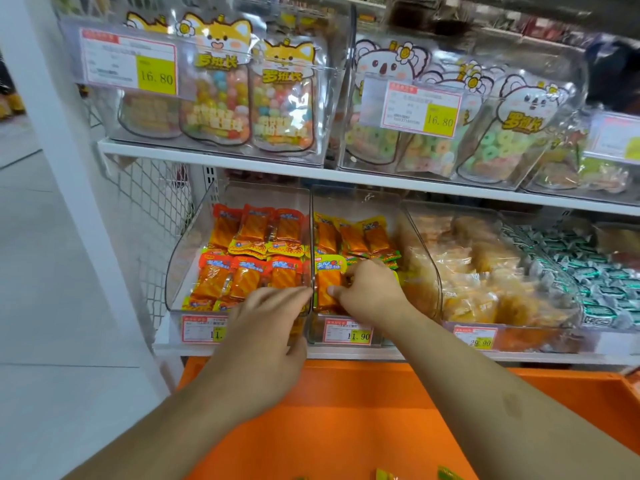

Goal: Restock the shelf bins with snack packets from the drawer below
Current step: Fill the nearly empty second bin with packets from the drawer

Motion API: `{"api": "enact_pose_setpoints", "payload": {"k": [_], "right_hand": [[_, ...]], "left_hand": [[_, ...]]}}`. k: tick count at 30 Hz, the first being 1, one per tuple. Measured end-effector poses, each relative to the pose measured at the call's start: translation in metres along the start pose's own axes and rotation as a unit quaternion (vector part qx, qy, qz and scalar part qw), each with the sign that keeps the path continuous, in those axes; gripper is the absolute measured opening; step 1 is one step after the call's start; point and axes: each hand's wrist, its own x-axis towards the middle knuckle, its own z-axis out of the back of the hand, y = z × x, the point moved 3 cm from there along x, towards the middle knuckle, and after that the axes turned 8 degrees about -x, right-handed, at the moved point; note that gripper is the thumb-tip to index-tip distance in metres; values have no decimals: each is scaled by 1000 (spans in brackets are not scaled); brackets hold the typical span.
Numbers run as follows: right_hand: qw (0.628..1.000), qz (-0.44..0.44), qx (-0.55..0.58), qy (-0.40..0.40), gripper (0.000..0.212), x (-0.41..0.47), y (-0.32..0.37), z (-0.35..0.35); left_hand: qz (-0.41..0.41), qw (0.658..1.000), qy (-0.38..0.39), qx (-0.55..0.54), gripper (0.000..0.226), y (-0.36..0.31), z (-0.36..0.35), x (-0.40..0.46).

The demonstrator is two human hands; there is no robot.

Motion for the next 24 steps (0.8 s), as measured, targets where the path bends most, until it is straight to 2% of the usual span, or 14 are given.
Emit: {"api": "enact_pose_setpoints", "payload": {"k": [3,9,13,17,19,21,24], "right_hand": [[1000,4,8,24,49,-1,-3,3],[993,7,119,8,58,-30,-13,25],[967,52,246,-43,18,-70,-16,38],[939,133,316,18,15,-120,-22,22],[949,140,277,51,17,-140,-33,-9],[973,129,174,81,18,-154,-54,-53],[973,80,67,206,19,-173,-97,-117]], "left_hand": [[1,1000,-3,-3,66,-1,1,-1],[-23,999,-31,-29,60,-6,7,-8],[-34,992,-56,-109,42,-7,3,-22],[3,977,-27,-210,30,5,-22,-43],[34,977,13,-210,28,16,-44,-53],[73,979,49,-183,26,36,-72,-65],[134,973,125,-138,20,75,-120,-87]]}}
